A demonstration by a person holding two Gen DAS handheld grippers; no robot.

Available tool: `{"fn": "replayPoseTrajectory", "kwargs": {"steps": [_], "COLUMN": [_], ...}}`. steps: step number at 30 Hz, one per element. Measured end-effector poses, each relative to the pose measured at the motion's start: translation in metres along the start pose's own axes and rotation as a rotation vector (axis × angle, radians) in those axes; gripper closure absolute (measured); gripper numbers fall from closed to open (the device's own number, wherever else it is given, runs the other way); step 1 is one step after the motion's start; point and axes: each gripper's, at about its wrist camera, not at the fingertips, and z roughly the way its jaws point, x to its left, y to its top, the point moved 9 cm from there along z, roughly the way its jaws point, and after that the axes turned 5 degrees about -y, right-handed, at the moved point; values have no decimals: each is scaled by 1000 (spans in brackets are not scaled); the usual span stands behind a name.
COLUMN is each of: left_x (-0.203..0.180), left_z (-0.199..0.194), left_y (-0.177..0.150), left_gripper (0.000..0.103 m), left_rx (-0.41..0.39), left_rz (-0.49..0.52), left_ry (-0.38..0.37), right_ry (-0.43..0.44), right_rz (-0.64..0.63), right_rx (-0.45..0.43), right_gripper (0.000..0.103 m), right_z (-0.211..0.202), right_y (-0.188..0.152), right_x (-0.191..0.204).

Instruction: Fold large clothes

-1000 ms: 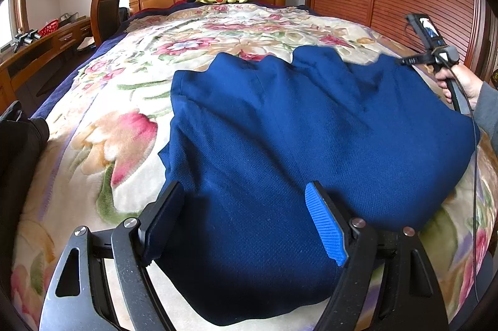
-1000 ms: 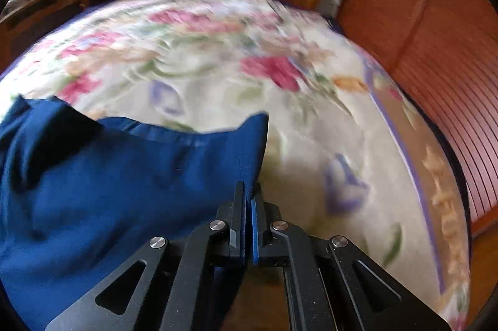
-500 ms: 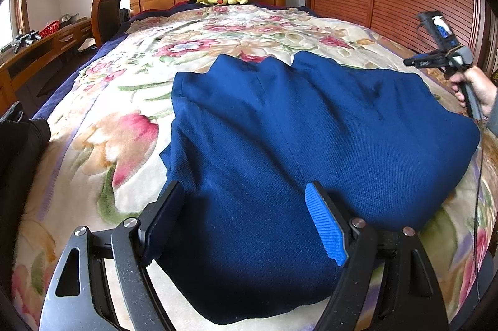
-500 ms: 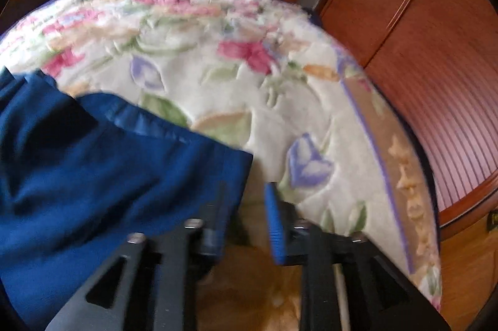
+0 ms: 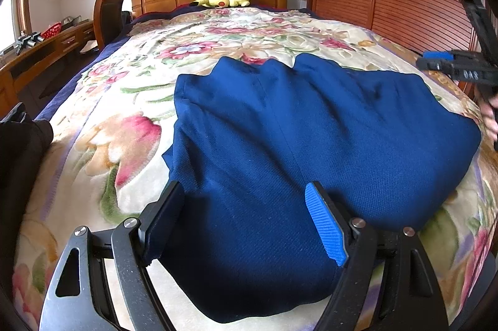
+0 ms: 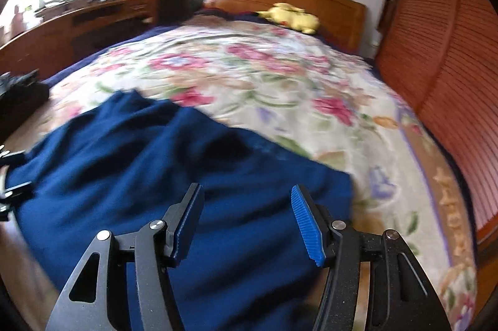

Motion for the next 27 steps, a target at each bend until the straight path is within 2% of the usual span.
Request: {"fn": "replayPoseTrajectory", "kwargs": {"steps": [4,9,20,24,27], "left_x": [0,1,-1,-4,-5], "left_z": [-3,-5,-8,-11,-13], "left_y": [1,1,3,4,6], "left_gripper": [22,22,22,22,22], "left_rx": [-9,-16,-35,-45,-51], "left_rz": [-4,-9,-2,11,21], "left_ry": [2,1,12,16,25], "right_ry": [84,155,197,186,187], "right_rz": [-33,-23,-55,-74,-75], "right_rx": [16,44,-3,66,70], "right_gripper": [43,43,43,43,43], "right_z": [-2,-4,-15,8,10], "right_y": [-17,-33,-50,-74,-72], "right_x": [38,56,97,106,105]}}
